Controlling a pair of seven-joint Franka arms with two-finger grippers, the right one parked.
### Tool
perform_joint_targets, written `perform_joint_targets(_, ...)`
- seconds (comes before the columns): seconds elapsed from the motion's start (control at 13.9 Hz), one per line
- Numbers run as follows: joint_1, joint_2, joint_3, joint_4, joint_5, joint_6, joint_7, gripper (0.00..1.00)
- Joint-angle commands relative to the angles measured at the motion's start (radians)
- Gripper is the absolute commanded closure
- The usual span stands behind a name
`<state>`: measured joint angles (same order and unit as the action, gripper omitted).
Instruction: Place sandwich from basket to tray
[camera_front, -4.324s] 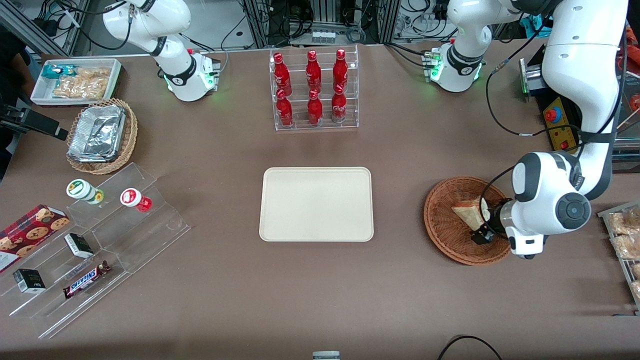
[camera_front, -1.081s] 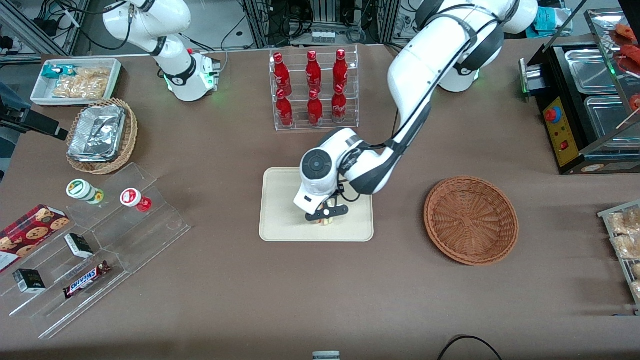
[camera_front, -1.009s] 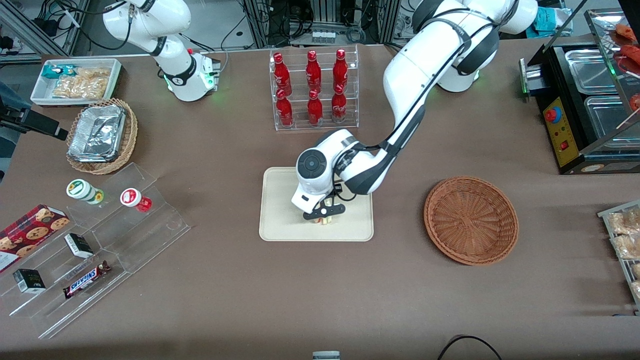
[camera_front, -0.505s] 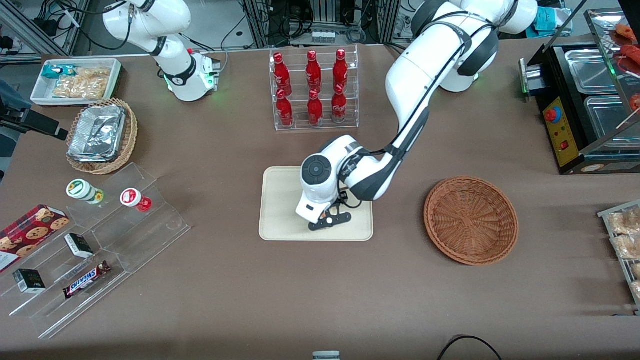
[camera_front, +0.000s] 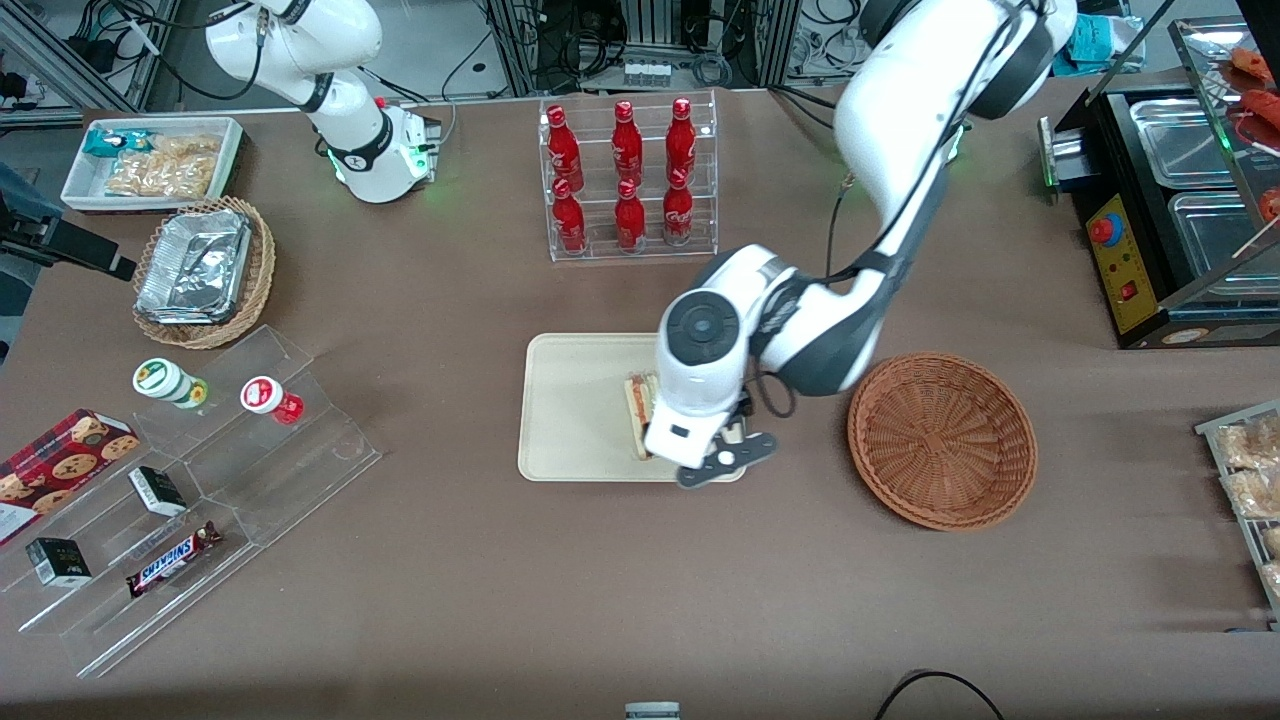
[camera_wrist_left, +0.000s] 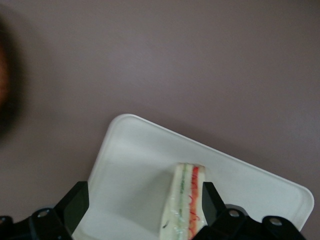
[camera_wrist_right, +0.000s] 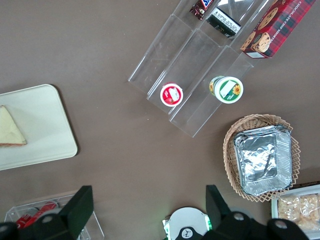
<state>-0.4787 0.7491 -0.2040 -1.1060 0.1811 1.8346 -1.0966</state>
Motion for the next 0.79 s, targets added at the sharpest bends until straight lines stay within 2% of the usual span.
perform_joint_targets(0.0,0.109,-0.123,-0.005,-0.029,-0.023,-0.122,0.055,0.0)
perform_joint_targets(0.14,0.225,-0.18,-0.002,-0.04,-0.048,-0.204,0.175,0.0)
perform_joint_targets(0.58,0.596,-0.278,0.001,-0.057,-0.045,-0.395,0.715,0.0)
perform_joint_targets(0.72,0.666,-0.325,0.002,-0.058,-0.045,-0.449,0.796,0.0)
